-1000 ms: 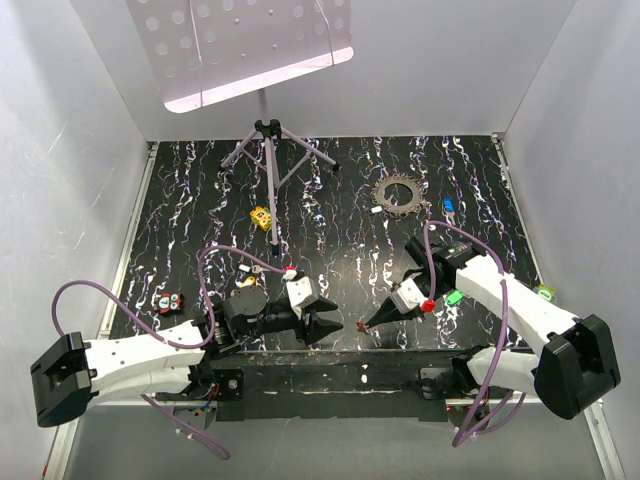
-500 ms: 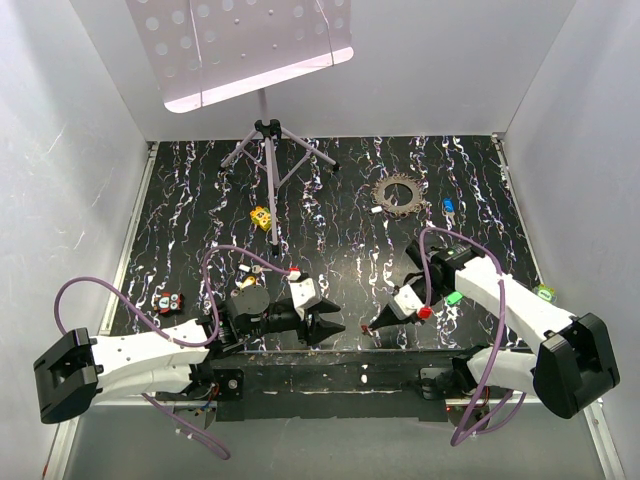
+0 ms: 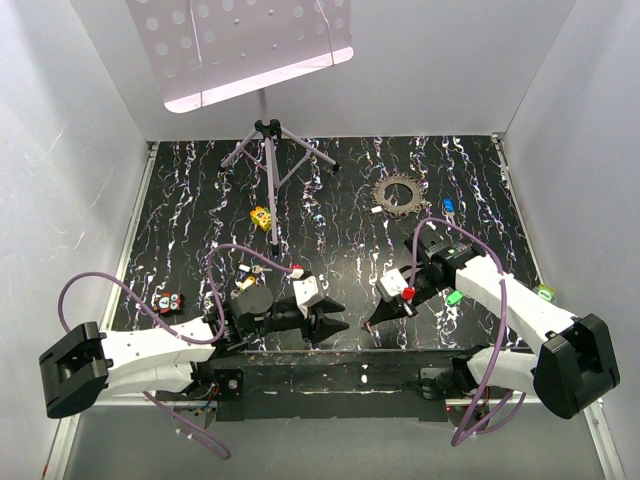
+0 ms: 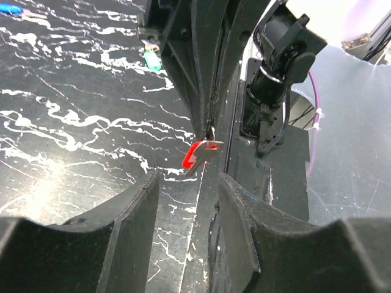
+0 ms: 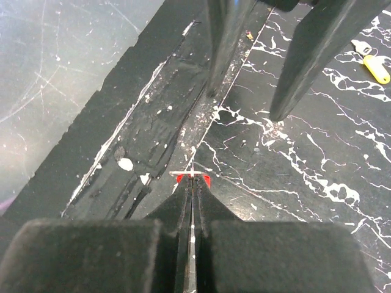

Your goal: Put the keys on the keyring

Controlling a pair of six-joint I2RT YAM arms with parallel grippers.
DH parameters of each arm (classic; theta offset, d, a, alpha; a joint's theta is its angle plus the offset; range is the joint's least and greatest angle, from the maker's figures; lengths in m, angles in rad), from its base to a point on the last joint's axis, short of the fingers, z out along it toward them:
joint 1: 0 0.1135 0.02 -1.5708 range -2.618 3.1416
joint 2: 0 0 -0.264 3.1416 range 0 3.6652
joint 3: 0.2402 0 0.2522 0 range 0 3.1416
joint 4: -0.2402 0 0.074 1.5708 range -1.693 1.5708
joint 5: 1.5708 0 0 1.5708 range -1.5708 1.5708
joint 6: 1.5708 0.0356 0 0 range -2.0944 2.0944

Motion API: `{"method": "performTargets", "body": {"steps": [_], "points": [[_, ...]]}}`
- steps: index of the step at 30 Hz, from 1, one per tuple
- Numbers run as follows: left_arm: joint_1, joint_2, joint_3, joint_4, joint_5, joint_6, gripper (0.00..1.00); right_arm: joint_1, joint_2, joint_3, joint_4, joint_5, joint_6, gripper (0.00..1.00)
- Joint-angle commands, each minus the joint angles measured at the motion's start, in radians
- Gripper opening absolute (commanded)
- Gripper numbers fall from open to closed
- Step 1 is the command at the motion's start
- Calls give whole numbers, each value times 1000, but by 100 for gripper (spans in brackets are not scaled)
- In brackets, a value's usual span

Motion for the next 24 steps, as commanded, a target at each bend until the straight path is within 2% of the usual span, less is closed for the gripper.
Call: {"method": "performTargets", "body": {"steps": [1, 8, 24], "points": [[2, 74, 37, 83, 29, -24, 41, -6, 3, 42, 67, -40, 172, 1], [-1, 133, 57, 135, 47, -33, 41, -6, 3, 44, 119, -36, 281, 1], [-7, 229, 96, 172, 56, -27, 38, -6, 3, 49, 174, -29, 382, 1]]}}
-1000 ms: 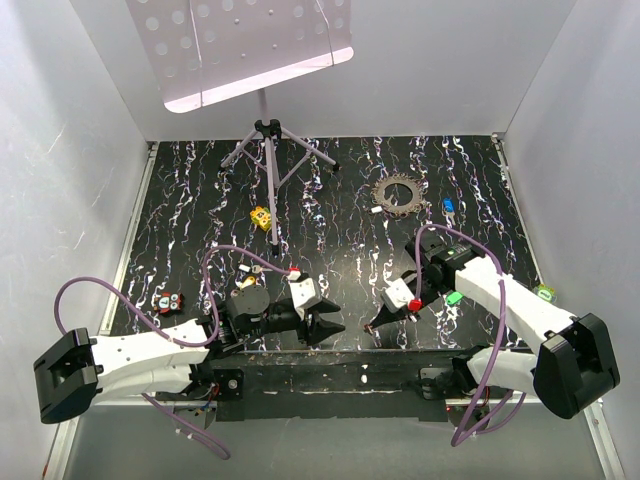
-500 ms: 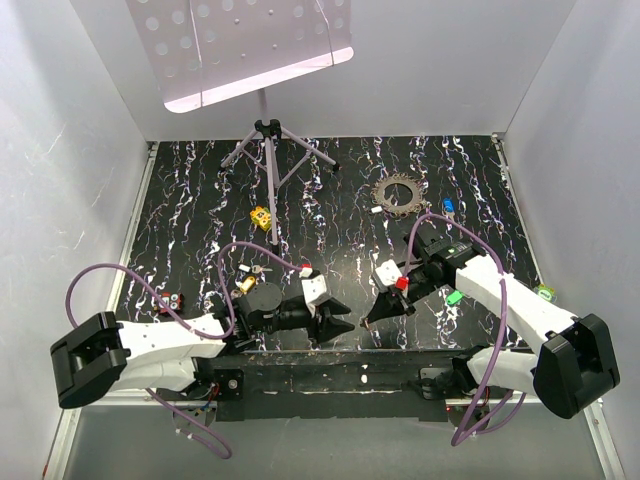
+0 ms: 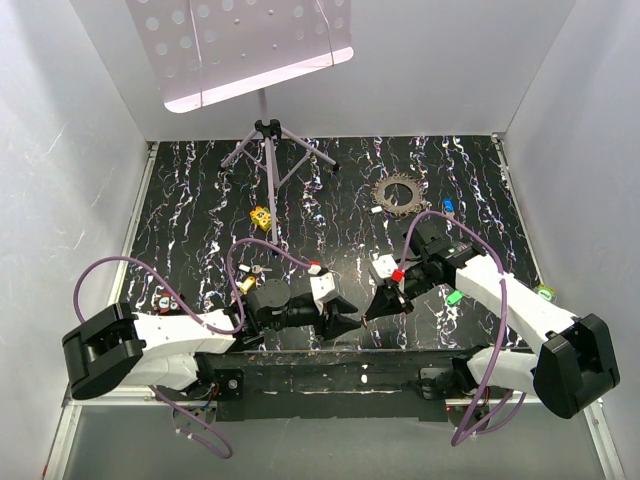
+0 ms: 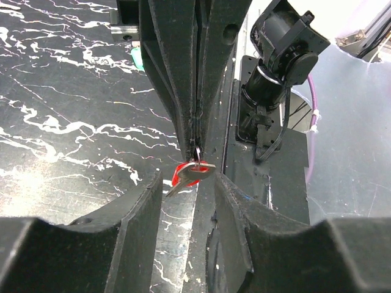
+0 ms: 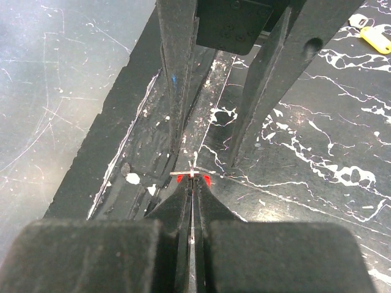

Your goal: Put the keys on the keyring

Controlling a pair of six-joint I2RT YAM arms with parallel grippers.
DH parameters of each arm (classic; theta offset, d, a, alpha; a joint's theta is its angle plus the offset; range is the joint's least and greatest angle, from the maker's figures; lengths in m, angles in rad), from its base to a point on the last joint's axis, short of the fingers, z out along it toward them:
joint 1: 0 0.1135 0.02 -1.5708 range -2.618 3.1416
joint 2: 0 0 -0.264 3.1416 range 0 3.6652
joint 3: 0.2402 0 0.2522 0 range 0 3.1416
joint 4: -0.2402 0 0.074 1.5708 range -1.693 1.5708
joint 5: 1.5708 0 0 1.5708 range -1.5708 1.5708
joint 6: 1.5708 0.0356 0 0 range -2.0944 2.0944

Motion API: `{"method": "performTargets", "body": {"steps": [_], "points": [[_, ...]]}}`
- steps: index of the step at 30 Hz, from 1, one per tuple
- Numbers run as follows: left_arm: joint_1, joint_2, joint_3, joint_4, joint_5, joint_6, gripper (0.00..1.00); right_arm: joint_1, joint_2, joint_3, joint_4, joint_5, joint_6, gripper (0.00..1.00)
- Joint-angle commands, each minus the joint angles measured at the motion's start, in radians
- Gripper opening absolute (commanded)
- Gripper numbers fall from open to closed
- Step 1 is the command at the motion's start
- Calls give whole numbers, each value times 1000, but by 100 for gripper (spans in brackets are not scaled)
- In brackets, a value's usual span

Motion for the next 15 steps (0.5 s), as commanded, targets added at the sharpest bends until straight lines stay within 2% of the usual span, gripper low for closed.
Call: {"method": "performTargets", "body": {"steps": [1, 10, 15], "points": [[-6, 1, 37, 32, 11, 3, 37, -6, 2, 39, 29, -25, 43, 1], [-8, 13, 49, 32, 21, -1, 26, -5, 2, 34, 59, -17, 87, 1], [-8, 21, 51, 33, 23, -6, 25, -3, 3, 32, 70, -11, 101, 1]]}}
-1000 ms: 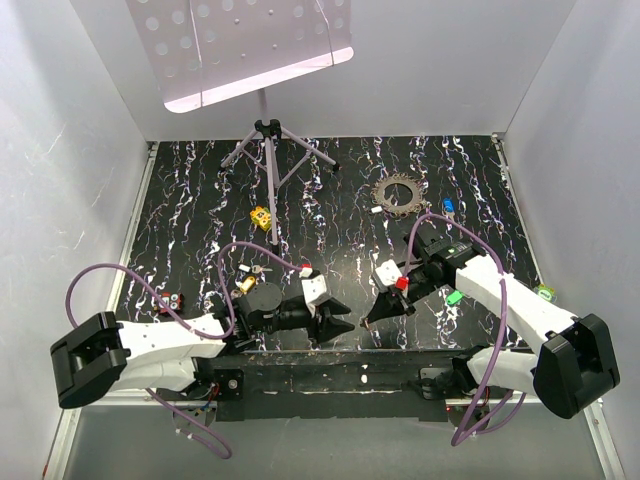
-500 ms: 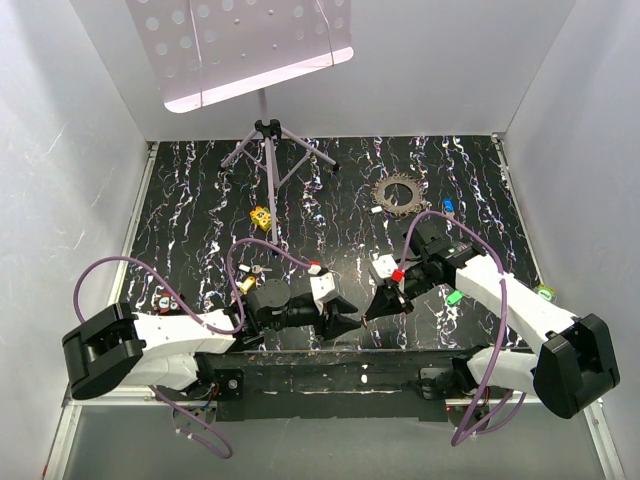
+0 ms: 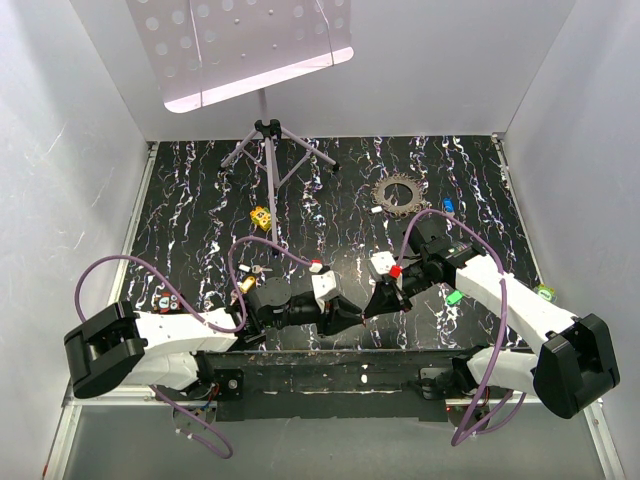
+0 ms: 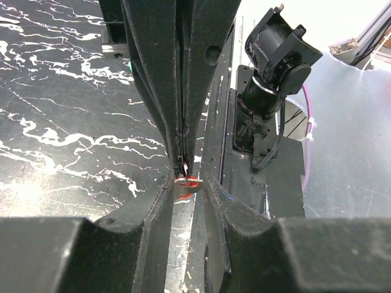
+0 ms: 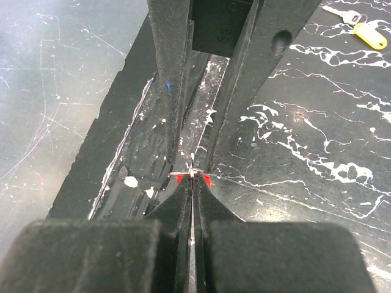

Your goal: Put the keys on the keyring

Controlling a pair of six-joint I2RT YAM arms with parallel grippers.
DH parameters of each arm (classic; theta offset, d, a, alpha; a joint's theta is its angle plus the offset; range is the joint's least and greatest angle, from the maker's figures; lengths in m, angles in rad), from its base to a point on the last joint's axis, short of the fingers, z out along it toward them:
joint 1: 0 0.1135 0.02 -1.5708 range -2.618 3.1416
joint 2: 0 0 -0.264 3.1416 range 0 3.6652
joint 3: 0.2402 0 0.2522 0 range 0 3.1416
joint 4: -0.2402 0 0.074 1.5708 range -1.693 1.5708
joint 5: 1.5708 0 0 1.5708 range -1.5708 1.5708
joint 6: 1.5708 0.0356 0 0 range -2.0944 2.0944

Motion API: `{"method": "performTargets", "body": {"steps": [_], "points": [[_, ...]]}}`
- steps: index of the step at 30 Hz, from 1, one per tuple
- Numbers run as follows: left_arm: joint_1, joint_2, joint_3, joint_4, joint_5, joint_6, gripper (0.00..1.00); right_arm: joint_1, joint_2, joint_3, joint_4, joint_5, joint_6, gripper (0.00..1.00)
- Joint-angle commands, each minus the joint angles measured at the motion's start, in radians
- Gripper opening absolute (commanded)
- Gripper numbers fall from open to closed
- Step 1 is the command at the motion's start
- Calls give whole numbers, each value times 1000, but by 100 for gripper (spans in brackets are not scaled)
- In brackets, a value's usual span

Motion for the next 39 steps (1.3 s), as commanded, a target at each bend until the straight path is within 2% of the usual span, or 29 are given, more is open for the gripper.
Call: {"method": "performTargets", "body": {"steps": [1, 7, 11, 18, 21, 24, 39], "points": [[-6, 4, 33, 16, 16, -1, 23, -3, 2, 31, 26, -15, 29, 1], [-6, 13, 41, 0, 22, -3, 12, -3, 2, 31, 27, -13, 37, 1], [-6, 16, 44, -14, 16, -3, 0, -3, 0, 31, 26, -18, 35, 1], [-6, 5, 55, -88, -18, -15, 0, -3, 0, 34, 14, -21, 26, 1], [-6, -11, 50, -111, -21, -12, 0, -3, 0, 42, 1, -22, 23, 14], [-6, -27, 49, -139, -27, -9, 0, -3, 0, 45, -3, -27, 22, 21], [-6, -25, 64, -149, -20, -4, 0, 2, 13, 34, 14, -19, 35, 27]]}}
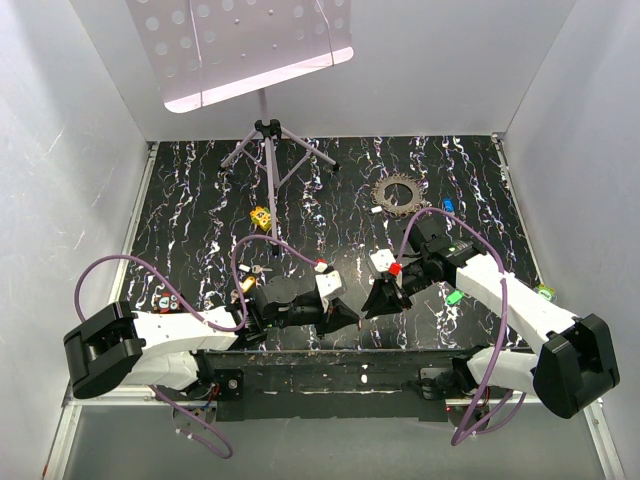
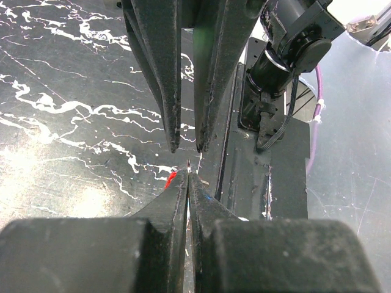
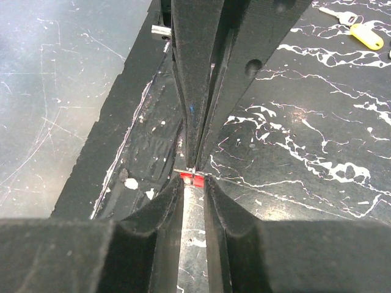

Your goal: Put the keys on the keyring

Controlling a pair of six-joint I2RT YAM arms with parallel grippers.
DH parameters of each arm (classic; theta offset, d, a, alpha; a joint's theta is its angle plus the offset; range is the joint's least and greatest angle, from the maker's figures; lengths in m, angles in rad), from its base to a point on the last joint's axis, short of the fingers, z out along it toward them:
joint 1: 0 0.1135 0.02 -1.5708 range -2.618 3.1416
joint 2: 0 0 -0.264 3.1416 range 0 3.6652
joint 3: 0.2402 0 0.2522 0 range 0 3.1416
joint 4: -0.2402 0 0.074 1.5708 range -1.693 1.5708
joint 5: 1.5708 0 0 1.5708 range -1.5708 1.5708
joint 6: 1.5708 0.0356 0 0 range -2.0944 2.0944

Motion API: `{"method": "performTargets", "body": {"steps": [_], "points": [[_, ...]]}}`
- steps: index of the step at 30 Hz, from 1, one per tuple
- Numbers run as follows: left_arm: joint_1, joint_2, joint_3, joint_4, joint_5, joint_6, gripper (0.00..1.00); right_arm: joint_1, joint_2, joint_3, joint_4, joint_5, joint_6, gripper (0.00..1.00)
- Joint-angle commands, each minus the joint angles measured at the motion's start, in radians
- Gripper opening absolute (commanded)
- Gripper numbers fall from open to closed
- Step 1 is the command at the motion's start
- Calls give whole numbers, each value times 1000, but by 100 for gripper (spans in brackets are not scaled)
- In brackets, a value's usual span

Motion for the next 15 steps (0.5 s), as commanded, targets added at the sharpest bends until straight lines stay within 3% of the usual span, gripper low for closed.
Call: {"method": "performTargets", "body": {"steps": [1, 15], "points": [[-6, -22, 34, -4, -2, 6, 0, 5, 13, 20, 16, -14, 16, 27], [-6, -28, 23, 16, -22, -5, 0, 29, 36, 7, 43, 11, 34, 26]]}}
